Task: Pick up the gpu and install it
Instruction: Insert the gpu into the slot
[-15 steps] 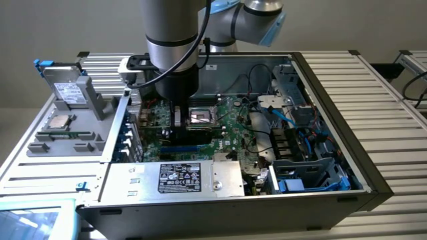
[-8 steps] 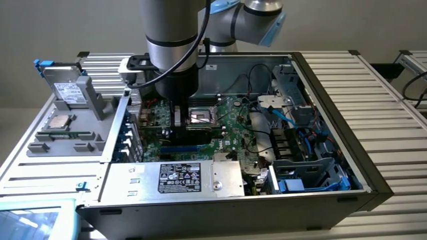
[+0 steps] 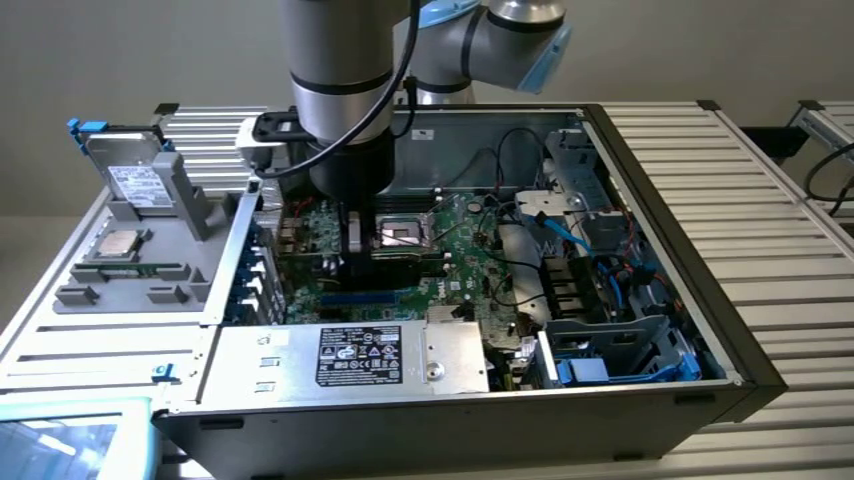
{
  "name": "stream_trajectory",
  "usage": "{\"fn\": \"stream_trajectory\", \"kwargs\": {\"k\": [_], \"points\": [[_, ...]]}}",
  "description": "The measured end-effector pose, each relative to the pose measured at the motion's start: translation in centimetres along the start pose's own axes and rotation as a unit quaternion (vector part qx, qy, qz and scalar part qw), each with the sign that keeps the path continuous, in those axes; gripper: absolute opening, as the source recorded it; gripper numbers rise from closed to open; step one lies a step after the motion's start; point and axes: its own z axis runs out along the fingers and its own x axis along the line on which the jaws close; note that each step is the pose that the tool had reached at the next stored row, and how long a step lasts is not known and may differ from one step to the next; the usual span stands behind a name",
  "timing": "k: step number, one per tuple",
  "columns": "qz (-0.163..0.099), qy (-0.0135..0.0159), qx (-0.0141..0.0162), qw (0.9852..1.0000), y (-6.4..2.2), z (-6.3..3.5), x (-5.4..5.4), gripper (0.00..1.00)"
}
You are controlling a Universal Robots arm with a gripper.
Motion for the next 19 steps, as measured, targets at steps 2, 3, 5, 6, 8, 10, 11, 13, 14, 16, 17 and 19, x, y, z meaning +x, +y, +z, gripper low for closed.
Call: {"fn": "stream_trajectory", "kwargs": {"k": [2,3,5,6,8,10,11,13,14,16,17,19], "points": [[-0.006,-0.0001,0.0,1.0,0.08,0.03,-0.01,0.27],[-0.006,-0.0001,0.0,1.0,0.11,0.03,-0.01,0.27],[-0.006,-0.0001,0.0,1.0,0.16,0.04,-0.01,0.27],[-0.006,-0.0001,0.0,1.0,0.18,0.05,-0.01,0.27],[-0.006,-0.0001,0.0,1.0,0.19,0.08,0.04,0.27],[-0.003,-0.0001,0.0,1.0,0.19,0.11,0.06,0.27],[-0.001,-0.0001,-0.0001,1.0,0.19,0.12,0.07,0.27],[0.001,0.0,-0.0001,1.0,0.19,0.12,0.07,0.27],[0.003,-0.0001,0.0,1.0,0.19,0.14,0.08,0.27],[0.008,-0.0001,0.0,1.0,0.19,0.15,0.08,0.27],[0.009,-0.0001,0.0,1.0,0.19,0.15,0.08,0.27],[0.009,-0.0001,0.0001,1.0,0.18,0.16,0.08,0.27]]}}
